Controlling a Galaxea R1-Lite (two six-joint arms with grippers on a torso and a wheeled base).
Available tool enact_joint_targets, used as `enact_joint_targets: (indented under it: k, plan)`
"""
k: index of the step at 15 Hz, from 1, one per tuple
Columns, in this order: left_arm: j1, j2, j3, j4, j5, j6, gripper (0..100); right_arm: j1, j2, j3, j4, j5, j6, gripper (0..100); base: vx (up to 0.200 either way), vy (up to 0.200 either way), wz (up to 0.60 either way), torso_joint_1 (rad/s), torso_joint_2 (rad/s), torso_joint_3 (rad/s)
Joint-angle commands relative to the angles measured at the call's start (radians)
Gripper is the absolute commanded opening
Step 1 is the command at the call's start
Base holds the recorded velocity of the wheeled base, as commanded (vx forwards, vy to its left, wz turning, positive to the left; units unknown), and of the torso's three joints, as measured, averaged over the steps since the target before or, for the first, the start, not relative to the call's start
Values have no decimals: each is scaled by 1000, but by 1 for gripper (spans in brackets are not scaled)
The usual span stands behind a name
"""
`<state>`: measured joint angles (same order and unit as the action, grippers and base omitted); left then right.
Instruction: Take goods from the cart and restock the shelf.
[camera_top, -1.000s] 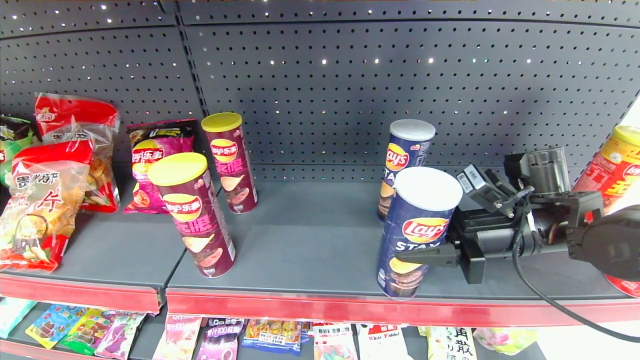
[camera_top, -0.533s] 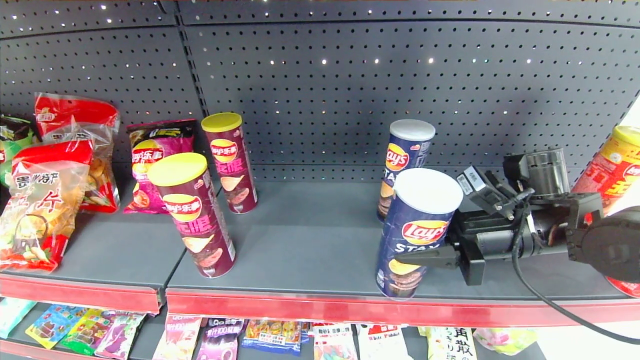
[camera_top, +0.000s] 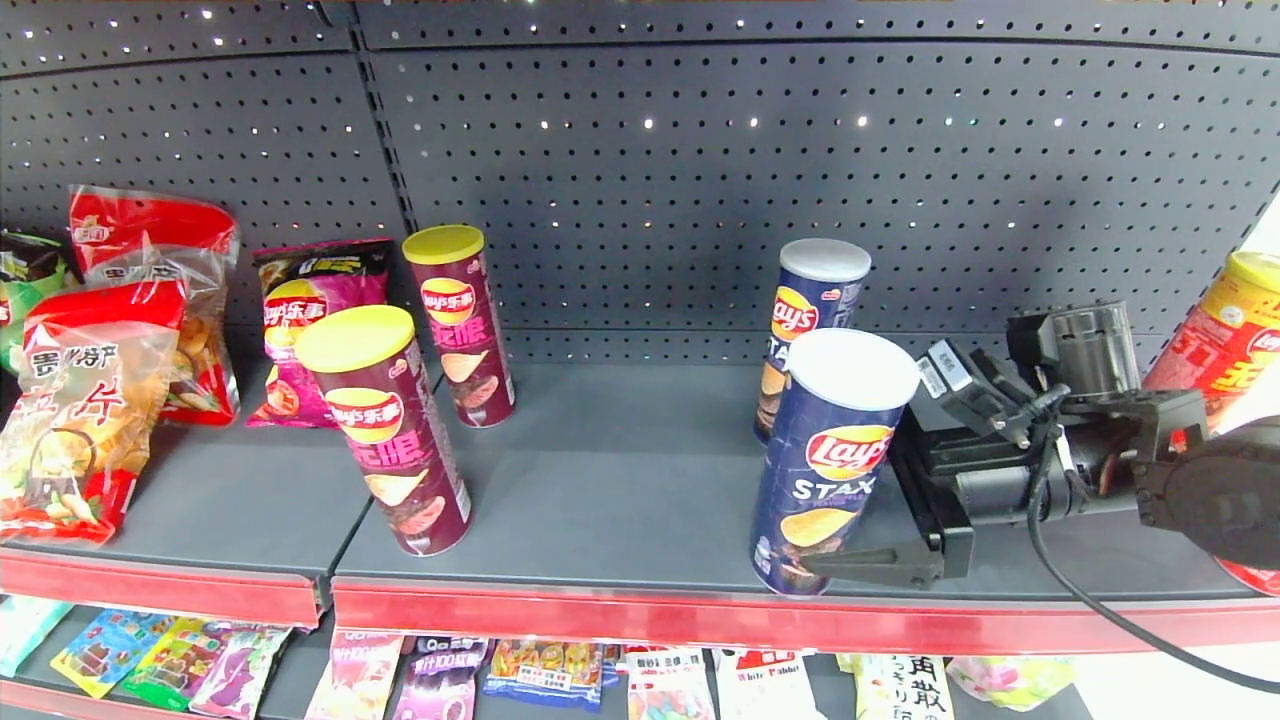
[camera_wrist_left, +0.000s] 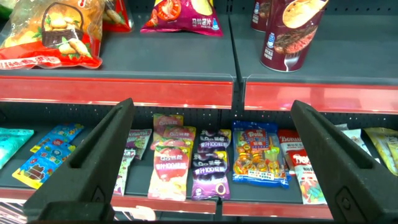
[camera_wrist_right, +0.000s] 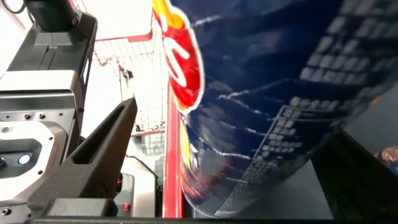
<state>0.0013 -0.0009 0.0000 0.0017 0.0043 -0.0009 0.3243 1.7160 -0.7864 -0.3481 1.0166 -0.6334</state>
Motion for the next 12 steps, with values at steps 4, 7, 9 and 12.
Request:
enact_joint_targets:
  k: [4, 7, 9, 12]
  plan:
    - [0, 1, 0, 0, 0, 1, 100, -44, -30, 53, 0, -12, 12, 100, 0, 0, 0, 0, 0, 0]
    - [0, 1, 0, 0, 0, -1, 100, -74, -50, 85, 3, -18, 15, 100, 0, 0, 0, 0, 0, 0]
    - [0, 1, 0, 0, 0, -1, 100, -85, -64, 104, 3, -21, 15, 100, 0, 0, 0, 0, 0, 0]
    - [0, 1, 0, 0, 0, -1, 100, -93, -84, 138, 3, -21, 14, 100, 0, 0, 0, 0, 0, 0]
